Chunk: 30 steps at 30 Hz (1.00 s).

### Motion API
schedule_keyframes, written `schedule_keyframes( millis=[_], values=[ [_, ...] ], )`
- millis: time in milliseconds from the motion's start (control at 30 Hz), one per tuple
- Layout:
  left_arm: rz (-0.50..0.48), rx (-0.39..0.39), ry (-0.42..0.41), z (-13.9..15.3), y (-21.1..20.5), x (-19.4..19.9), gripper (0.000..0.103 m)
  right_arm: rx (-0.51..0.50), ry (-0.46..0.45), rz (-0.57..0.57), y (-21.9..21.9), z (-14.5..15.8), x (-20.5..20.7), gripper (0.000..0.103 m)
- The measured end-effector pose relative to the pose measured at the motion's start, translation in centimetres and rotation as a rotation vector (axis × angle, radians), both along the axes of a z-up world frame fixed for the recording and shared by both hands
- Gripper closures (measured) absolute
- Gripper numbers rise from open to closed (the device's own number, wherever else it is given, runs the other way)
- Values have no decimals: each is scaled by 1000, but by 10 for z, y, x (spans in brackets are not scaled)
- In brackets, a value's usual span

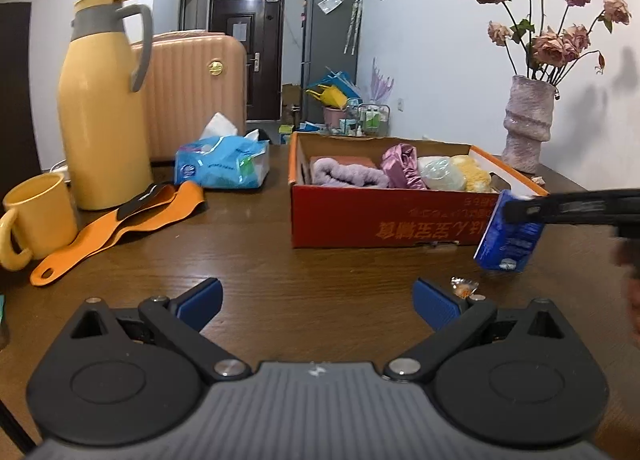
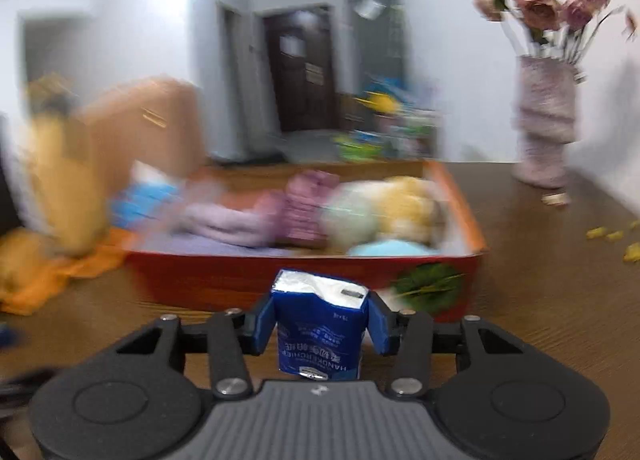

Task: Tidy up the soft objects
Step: 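Close the right gripper on the blue tissue pack, then carry the blue tissue pack into the box and open the right gripper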

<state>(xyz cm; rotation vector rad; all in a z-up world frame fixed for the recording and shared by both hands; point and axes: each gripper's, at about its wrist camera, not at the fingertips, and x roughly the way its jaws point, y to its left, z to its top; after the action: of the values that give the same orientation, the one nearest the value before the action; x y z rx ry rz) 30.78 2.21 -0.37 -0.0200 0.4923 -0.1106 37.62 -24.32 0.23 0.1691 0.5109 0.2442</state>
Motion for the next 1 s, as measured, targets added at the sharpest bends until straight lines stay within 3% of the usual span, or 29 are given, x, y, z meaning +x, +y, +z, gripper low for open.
schedule_keyframes(
  millis=[133, 200, 267, 333, 500, 633, 700, 767, 833, 933, 967, 1000],
  values=[
    [-36, -48, 9, 1, 1, -14, 0, 311, 114, 187, -11, -11, -55, 55],
    [-56, -53, 22, -3, -4, -20, 0, 354, 115, 251, -13, -28, -79, 50],
    [-80, -47, 45, -9, -14, -27, 0, 284, 85, 286, -16, -41, -99, 29],
    [-118, -40, 74, -14, -25, -34, 0, 230, 57, 259, -26, -43, -121, 23],
    [-245, -47, 101, -23, -51, -57, 0, 126, 62, 162, -54, -35, -156, 23],
    [-266, -62, 93, -18, -60, -65, 0, 203, 23, 135, -69, -30, -169, 22],
    [-264, -97, 100, -14, -59, -67, 0, 205, 32, 116, -72, -31, -167, 27],
    [-288, -133, 119, -12, -62, -71, 1, 193, 55, 95, -68, -37, -159, 42],
    [-342, -155, 126, -13, -68, -76, 9, 196, 82, 87, -64, -45, -153, 48],
    [-355, -164, 167, -22, -82, -76, 41, 200, 100, 68, -55, -55, -144, 64],
    [-349, -177, 198, -26, -84, -73, 58, 199, 112, 59, -53, -59, -143, 71],
    [-355, -200, 220, -29, -83, -72, 63, 203, 128, 56, -50, -61, -143, 74]
  ],
)
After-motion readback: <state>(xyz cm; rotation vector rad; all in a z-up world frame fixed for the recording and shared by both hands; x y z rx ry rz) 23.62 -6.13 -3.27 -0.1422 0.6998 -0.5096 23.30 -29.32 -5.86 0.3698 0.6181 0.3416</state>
